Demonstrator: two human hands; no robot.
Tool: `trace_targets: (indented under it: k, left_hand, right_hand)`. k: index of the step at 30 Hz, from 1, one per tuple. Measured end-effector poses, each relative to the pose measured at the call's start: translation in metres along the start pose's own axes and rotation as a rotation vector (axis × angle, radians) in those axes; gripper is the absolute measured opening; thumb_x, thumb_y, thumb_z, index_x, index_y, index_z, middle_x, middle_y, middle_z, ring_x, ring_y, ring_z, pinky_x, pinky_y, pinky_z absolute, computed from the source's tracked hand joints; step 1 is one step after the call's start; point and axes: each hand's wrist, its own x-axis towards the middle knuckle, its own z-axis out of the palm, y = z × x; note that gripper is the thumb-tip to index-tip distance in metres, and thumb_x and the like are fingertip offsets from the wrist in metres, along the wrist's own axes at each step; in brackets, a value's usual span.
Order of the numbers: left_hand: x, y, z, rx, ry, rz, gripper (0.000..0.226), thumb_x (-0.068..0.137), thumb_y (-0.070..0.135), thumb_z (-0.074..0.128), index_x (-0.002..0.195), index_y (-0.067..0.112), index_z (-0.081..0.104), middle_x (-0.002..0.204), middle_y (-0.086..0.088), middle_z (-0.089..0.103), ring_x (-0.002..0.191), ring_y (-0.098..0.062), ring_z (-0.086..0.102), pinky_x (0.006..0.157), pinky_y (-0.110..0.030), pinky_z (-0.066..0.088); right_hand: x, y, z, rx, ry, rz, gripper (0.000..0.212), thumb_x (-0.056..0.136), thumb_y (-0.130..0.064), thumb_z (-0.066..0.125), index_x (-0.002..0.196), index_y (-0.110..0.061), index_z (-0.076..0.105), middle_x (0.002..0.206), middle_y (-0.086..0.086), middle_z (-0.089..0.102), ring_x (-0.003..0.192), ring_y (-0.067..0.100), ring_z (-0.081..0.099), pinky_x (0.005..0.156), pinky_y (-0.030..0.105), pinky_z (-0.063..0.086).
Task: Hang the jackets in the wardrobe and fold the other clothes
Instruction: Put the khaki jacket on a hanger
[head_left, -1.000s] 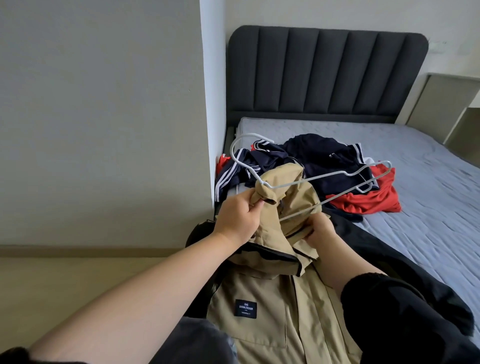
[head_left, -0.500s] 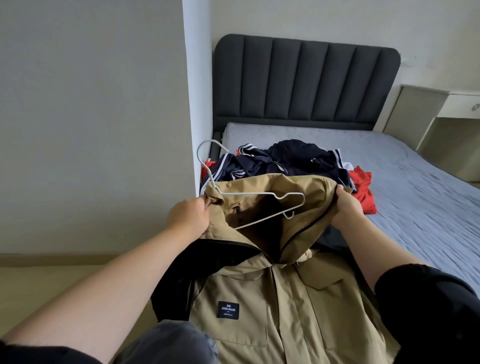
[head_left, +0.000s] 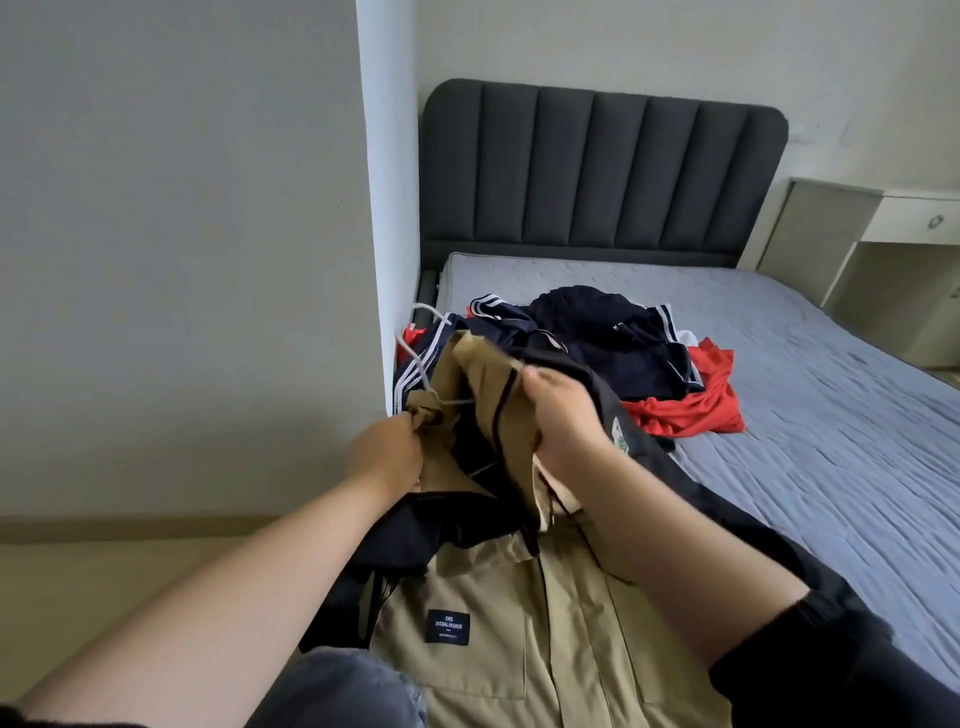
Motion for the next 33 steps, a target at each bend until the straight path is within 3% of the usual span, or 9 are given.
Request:
trace_targets:
  k: [3, 7, 10, 12, 15, 18, 22, 29, 33]
  left_hand:
    - [0.004, 0.009, -0.014, -0.192, 0.050, -0.094, 0.026, 0.096, 0.021, 0.042, 0.109, 0.012, 0.063, 0.108, -0.019, 0.065, 0.102, -0.037, 0.059, 0.081, -0.033, 0.044]
    - [0.002, 0.027, -0.041, -0.221, 0.032, 0.074, 0.023, 0.095, 0.024, 0.046, 0.100, 0.010, 0.063, 0.100, -0.021, 0.065, 0.096, -0.039, 0.059, 0.077, -0.036, 0.046]
    - [0.019, 0.047, -0.076, -0.244, 0.128, 0.105, 0.022, 0.095, 0.021, 0.047, 0.100, 0.007, 0.064, 0.099, -0.023, 0.065, 0.094, -0.040, 0.059, 0.073, -0.035, 0.044]
    - [0.030, 0.060, -0.102, -0.248, 0.176, 0.119, 0.020, 0.093, 0.017, 0.047, 0.095, 0.007, 0.064, 0.098, -0.021, 0.065, 0.093, -0.039, 0.058, 0.070, -0.031, 0.040]
    - [0.044, 0.077, -0.138, -0.232, 0.182, 0.146, 0.022, 0.094, 0.024, 0.048, 0.091, 0.009, 0.063, 0.095, -0.019, 0.065, 0.092, -0.038, 0.059, 0.068, -0.030, 0.039]
    - [0.057, 0.085, -0.180, -0.199, 0.194, 0.160, 0.029, 0.095, 0.036, 0.049, 0.088, 0.012, 0.063, 0.093, -0.014, 0.066, 0.090, -0.035, 0.059, 0.069, -0.031, 0.042]
    - [0.077, 0.082, -0.243, -0.216, 0.297, 0.152, 0.026, 0.091, 0.037, 0.054, 0.071, 0.021, 0.054, 0.085, -0.009, 0.066, 0.083, -0.033, 0.060, 0.065, -0.029, 0.039]
    - [0.108, 0.082, -0.361, -0.073, 0.542, 0.074, 0.024, 0.089, 0.040, 0.050, 0.078, 0.020, 0.061, 0.079, -0.001, 0.062, 0.073, -0.026, 0.055, 0.062, -0.027, 0.037]
    - [0.104, 0.077, -0.433, -0.034, 0.673, 0.153, 0.026, 0.089, 0.044, 0.052, 0.081, 0.022, 0.063, 0.083, -0.001, 0.063, 0.077, -0.026, 0.053, 0.060, -0.028, 0.033]
  right_hand:
    - [-0.022, 0.024, 0.004, -0.473, -0.259, -0.097, 0.020, 0.097, -0.017, 0.048, 0.080, -0.011, 0.058, 0.063, 0.002, 0.048, 0.053, 0.012, 0.043, 0.047, 0.019, 0.039]
    - [-0.020, 0.006, 0.004, -0.551, -0.292, -0.158, 0.028, 0.096, -0.019, 0.047, 0.082, 0.001, 0.060, 0.063, 0.007, 0.052, 0.053, 0.019, 0.048, 0.055, 0.028, 0.042]
    - [-0.004, -0.034, 0.003, -0.267, -0.172, -0.186, 0.026, 0.099, -0.023, 0.039, 0.098, -0.008, 0.059, 0.082, 0.012, 0.067, 0.069, 0.021, 0.064, 0.063, 0.034, 0.051]
    - [0.013, -0.058, 0.003, -0.425, 0.017, -0.362, 0.032, 0.098, -0.019, 0.039, 0.128, -0.015, 0.048, 0.097, 0.007, 0.068, 0.086, 0.018, 0.065, 0.075, 0.035, 0.054]
    - [0.039, -0.095, 0.005, -0.874, 0.295, -0.623, 0.047, 0.092, -0.012, 0.044, 0.138, -0.016, 0.041, 0.116, 0.008, 0.053, 0.107, 0.027, 0.047, 0.091, 0.036, 0.039]
    - [0.057, -0.129, 0.016, -1.108, 0.399, -0.717, 0.046, 0.091, -0.022, 0.050, 0.136, -0.016, 0.045, 0.128, 0.010, 0.042, 0.120, 0.029, 0.032, 0.101, 0.036, 0.022]
    - [0.072, -0.182, 0.049, -1.170, 0.327, -0.732, 0.037, 0.099, -0.035, 0.038, 0.125, -0.012, 0.049, 0.131, 0.008, 0.049, 0.131, 0.026, 0.032, 0.115, 0.046, 0.005]
    - [0.069, -0.280, 0.128, -0.904, 0.350, -0.809, 0.036, 0.095, -0.027, 0.031, 0.107, -0.009, 0.060, 0.118, 0.006, 0.057, 0.124, 0.025, 0.038, 0.115, 0.046, 0.009]
    - [0.059, -0.339, 0.162, -0.802, 0.337, -0.920, 0.033, 0.094, -0.026, 0.032, 0.079, -0.009, 0.056, 0.087, 0.002, 0.053, 0.109, 0.026, 0.046, 0.113, 0.047, 0.016]
